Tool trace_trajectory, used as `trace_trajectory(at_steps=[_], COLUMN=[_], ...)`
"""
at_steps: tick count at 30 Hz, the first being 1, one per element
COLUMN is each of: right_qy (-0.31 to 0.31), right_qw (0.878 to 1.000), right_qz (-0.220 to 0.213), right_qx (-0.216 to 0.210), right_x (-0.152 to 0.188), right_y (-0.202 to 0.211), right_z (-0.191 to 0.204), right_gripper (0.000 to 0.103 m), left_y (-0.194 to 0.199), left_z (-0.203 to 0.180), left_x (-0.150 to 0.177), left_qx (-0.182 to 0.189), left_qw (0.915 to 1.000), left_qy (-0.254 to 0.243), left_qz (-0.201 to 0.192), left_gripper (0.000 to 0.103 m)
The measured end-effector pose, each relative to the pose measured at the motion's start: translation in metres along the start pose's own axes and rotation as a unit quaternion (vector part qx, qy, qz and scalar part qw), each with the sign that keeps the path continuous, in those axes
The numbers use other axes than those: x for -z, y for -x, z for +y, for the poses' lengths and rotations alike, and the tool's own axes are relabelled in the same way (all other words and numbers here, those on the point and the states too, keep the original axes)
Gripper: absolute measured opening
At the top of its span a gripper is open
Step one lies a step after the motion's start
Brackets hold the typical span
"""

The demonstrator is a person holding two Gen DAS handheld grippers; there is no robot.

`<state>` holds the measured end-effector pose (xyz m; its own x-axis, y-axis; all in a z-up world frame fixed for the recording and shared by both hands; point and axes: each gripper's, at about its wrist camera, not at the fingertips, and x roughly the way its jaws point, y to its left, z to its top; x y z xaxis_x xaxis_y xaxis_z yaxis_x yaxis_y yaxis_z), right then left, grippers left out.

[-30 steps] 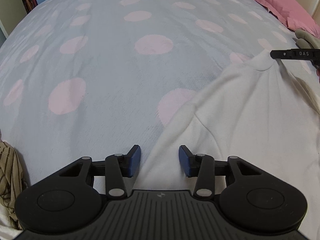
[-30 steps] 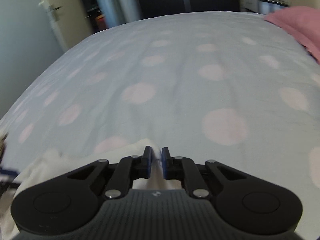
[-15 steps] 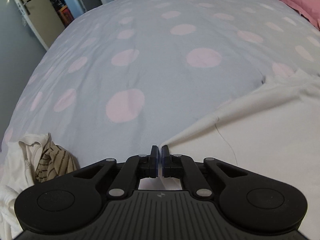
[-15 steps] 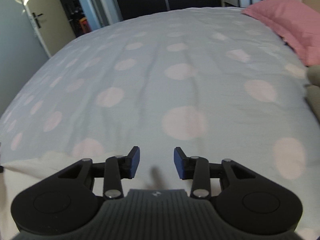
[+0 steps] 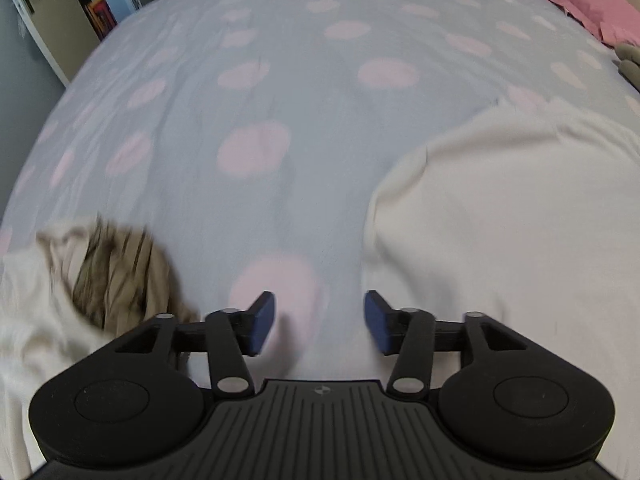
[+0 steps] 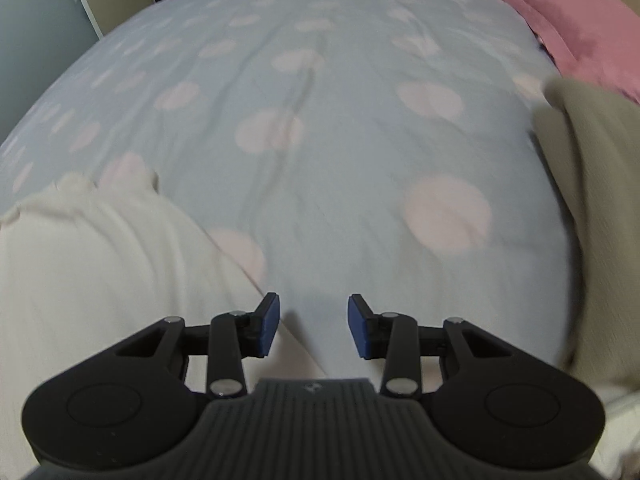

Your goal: Fold clothes

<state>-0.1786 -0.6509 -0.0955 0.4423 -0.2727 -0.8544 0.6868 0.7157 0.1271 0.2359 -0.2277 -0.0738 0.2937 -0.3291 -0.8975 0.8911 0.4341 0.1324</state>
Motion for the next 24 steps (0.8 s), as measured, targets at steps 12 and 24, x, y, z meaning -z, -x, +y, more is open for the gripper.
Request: trace_trajectory(at_steps=[12,24], right_qy=[0.034,0.034], right_qw=[0.997,0.989], right_qz=[0.060,0.026], right_qx=[0.034,0.141], right_x=[0.047,0.036], right_y=[0.022,0.036], right_z=[-0.015,-0.021], right_gripper=[0.013,0.006], left_y=[0.001,0.015], left_z=[0.004,0.039], left_x=[0.041,0.044], left_qx=[-0.035,-0.205], left_qw=[0.9978,0.9768], left_qy=[0.016,0.046], left_qz=[0.055,0.039], left_gripper=[0.006,0.000])
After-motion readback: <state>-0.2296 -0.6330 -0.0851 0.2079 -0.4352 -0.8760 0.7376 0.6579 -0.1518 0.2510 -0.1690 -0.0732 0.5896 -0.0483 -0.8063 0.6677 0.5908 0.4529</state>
